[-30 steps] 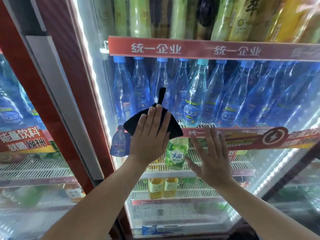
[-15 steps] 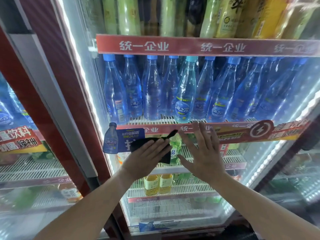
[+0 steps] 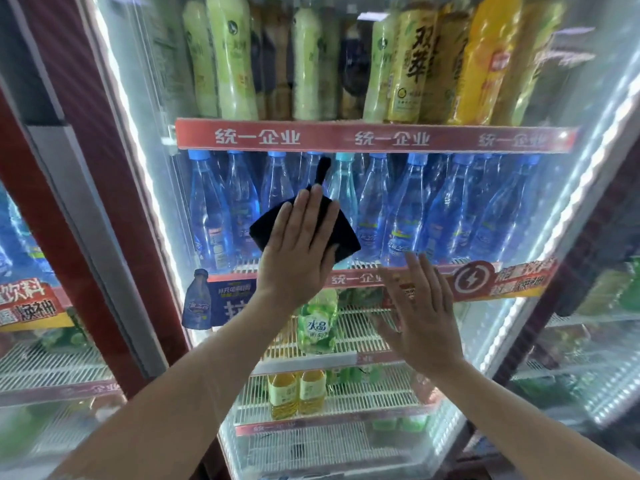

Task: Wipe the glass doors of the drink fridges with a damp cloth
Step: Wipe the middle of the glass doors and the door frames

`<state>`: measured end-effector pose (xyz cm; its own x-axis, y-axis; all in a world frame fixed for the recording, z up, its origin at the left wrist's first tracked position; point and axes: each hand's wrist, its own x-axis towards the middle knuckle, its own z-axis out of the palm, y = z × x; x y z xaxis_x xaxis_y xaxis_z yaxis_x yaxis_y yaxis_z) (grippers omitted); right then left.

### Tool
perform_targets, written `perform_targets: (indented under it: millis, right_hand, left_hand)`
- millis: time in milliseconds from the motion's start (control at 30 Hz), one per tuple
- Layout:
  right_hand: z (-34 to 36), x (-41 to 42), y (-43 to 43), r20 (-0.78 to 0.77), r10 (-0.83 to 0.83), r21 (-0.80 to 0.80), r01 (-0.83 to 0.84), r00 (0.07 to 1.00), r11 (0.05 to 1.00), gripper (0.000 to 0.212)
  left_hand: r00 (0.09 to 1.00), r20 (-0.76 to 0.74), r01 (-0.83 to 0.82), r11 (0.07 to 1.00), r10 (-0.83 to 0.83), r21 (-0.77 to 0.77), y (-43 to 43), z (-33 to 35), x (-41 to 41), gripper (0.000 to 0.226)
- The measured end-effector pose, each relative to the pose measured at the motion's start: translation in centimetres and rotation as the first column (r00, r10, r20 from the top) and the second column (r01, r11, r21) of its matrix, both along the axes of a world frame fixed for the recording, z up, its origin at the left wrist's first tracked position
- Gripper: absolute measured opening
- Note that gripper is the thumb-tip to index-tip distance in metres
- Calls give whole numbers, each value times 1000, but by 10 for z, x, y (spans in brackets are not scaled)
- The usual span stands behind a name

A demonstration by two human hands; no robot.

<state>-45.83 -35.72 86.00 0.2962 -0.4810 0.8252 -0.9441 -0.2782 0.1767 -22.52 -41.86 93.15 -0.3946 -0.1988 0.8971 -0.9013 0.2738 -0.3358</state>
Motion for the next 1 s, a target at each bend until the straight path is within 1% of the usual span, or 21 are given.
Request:
perform_targets:
  millis: [67, 133, 200, 267, 367, 433, 533, 667, 733, 800, 867, 933, 1000]
  right_hand:
    - [-1, -10, -2, 22, -29, 10, 29, 999, 1000, 82]
    - [-4, -19, -6, 40, -57, 46, 55, 998, 997, 80]
    - [-6, -28, -11, 24, -78, 81, 76, 997, 994, 81]
    - [-8, -37, -14, -26, -91, 101, 93, 996, 991, 82]
    - [-11, -48, -17, -87, -98, 75, 105, 991, 992, 86]
    - [-11, -51, -20, -111, -94, 43, 99, 989, 994, 92]
    - [-11, -51, -23, -112, -67, 36, 71, 991, 997, 100]
    - [-10, -50, -22, -111, -44, 22, 47, 993, 999, 106]
    - [-9, -51, -22, -101, -25, 35, 29, 995, 999, 109]
    - [-7, -51, -20, -101, -1, 47, 6, 995, 999, 104]
    - [-5, -52, -17, -103, 19, 50, -14, 994, 999, 98]
    - [-2, -54, -15, -106, 24, 60, -17, 994, 998, 99]
    - [0, -54, -15, -92, 28, 63, -23, 995, 998, 96]
  left_hand:
    - [996, -85, -7, 1000, 8, 11, -1, -13, -15, 64]
    - [996, -95, 3, 999, 0, 32, -3, -33, -26, 65]
    - [999, -19, 35, 998, -35, 43, -4, -62, -33, 67]
    - [995, 63, 73, 995, -77, 73, -3, -99, -39, 68]
    - [981, 181, 56, 992, -76, 114, -1, -148, -44, 66]
    - [977, 204, 35, 994, -56, 106, 0, -158, -44, 69]
    - [972, 231, 15, 994, -40, 108, 4, -151, -39, 72]
    - [922, 388, -44, 991, -10, 129, 9, -126, -27, 69]
    - [908, 419, -56, 991, 1, 118, 10, -101, -27, 66]
    - [918, 395, -77, 993, 36, 88, 9, -65, -34, 63]
    - [947, 313, -98, 994, 79, 44, 6, -24, -48, 60]
    - [982, 183, -51, 998, 46, 25, 3, 10, -63, 60]
    - [995, 99, 0, 1000, -1, 13, 0, 26, -72, 60]
